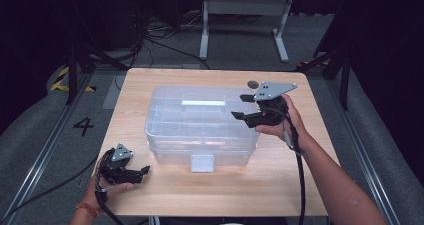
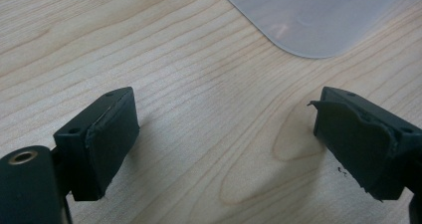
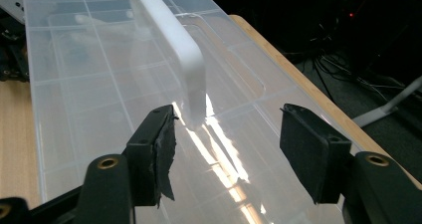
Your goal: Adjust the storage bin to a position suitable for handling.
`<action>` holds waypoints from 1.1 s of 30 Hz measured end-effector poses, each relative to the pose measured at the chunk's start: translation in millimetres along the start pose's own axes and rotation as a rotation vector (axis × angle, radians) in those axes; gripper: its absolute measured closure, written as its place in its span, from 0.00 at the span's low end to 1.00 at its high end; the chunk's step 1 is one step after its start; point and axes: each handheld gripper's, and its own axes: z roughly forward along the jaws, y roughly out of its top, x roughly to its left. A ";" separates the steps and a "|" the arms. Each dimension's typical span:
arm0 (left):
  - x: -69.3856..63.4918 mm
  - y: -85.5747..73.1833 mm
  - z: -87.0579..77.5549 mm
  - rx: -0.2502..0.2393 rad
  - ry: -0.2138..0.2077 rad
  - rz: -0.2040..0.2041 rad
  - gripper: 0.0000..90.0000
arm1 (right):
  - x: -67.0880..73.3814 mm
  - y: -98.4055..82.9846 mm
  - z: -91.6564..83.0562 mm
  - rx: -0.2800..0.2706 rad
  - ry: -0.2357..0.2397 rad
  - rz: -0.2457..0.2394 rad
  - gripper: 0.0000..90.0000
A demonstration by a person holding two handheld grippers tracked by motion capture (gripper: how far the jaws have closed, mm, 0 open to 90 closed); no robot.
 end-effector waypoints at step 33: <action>0.5 -0.2 -1.2 0.000 -0.006 -0.001 0.16 | 2.8 14.8 36.6 0.054 0.109 -0.025 0.84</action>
